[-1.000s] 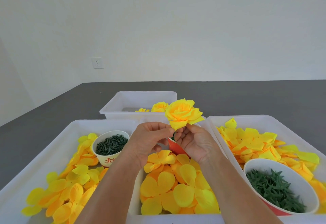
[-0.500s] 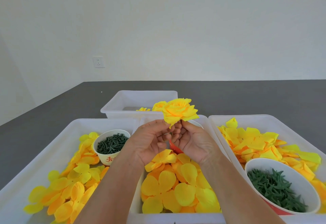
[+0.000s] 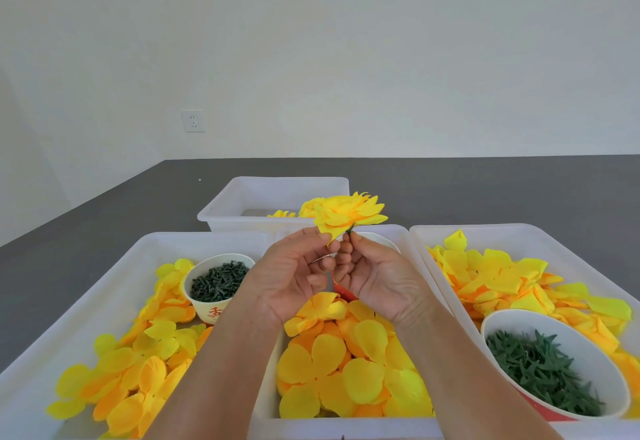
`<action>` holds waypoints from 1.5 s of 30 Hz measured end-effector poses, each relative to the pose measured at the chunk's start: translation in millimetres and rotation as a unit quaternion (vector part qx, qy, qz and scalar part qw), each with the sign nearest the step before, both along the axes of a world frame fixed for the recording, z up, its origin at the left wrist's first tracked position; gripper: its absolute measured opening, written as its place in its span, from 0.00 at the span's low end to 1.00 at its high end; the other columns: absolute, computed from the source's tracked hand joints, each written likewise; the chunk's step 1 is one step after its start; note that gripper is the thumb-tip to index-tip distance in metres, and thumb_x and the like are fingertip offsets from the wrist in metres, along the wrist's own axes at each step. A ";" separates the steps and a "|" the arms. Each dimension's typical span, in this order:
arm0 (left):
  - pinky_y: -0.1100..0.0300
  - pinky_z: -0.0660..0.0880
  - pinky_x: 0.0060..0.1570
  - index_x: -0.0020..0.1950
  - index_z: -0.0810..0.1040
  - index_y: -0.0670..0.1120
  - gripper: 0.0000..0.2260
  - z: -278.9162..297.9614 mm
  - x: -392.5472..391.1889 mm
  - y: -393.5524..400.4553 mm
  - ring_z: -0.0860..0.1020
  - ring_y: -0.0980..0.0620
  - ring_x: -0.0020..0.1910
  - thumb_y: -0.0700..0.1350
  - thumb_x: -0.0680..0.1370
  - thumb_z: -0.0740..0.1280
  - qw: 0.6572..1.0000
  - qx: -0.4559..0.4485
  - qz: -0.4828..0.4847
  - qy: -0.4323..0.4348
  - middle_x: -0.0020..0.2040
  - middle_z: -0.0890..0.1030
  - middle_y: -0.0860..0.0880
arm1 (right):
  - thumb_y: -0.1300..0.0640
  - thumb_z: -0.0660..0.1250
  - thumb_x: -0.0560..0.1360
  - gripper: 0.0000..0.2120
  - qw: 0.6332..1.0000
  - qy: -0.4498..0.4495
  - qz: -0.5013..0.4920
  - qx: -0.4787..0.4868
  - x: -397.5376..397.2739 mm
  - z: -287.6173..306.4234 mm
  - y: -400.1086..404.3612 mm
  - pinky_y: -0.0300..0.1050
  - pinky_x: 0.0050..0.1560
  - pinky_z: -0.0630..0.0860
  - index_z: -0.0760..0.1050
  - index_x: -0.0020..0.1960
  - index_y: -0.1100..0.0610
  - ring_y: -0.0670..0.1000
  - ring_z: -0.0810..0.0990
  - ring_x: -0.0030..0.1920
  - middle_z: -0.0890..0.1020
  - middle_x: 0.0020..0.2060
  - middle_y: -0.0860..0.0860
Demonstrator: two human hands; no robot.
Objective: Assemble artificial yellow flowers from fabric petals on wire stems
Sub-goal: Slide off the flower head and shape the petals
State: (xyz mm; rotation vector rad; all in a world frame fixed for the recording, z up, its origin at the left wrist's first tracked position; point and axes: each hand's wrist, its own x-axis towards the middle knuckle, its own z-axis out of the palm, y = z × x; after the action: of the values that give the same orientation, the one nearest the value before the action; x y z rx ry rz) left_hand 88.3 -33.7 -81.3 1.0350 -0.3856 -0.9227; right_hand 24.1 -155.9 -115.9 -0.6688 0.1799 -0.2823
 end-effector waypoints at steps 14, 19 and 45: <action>0.69 0.62 0.20 0.32 0.80 0.46 0.02 -3.2 -2.7 -3.1 0.73 0.57 0.24 0.43 0.65 0.70 0.994 0.001 0.042 -0.105 0.30 0.79 0.48 | 0.61 0.63 0.69 0.07 0.998 -0.045 -0.012 -0.050 -2.3 1.3 1.6 0.39 0.31 0.77 0.73 0.45 0.63 0.48 0.77 0.29 0.75 0.28 0.53; 0.67 0.63 0.20 0.35 0.77 0.45 0.03 -3.4 -0.7 -2.2 0.71 0.56 0.26 0.40 0.69 0.69 0.990 -0.016 0.078 -0.114 0.28 0.76 0.49 | 0.62 0.63 0.68 0.04 0.996 -0.069 0.004 -0.054 -3.4 1.0 0.5 0.39 0.31 0.77 0.71 0.43 0.61 0.49 0.76 0.28 0.75 0.27 0.53; 0.62 0.68 0.34 0.35 0.78 0.48 0.09 -2.8 -1.3 -1.2 0.74 0.55 0.35 0.37 0.73 0.67 0.962 -0.030 0.227 -0.151 0.32 0.78 0.53 | 0.63 0.64 0.68 0.05 0.989 -0.083 -0.028 -0.121 -4.6 3.3 -2.4 0.39 0.35 0.78 0.79 0.38 0.61 0.49 0.77 0.32 0.78 0.31 0.54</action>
State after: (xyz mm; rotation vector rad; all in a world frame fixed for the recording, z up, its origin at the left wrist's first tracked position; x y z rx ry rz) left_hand 87.0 -34.9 -84.2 1.1491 -0.4033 -0.3407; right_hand 19.5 -158.3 -112.6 -0.8773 0.0036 -0.4164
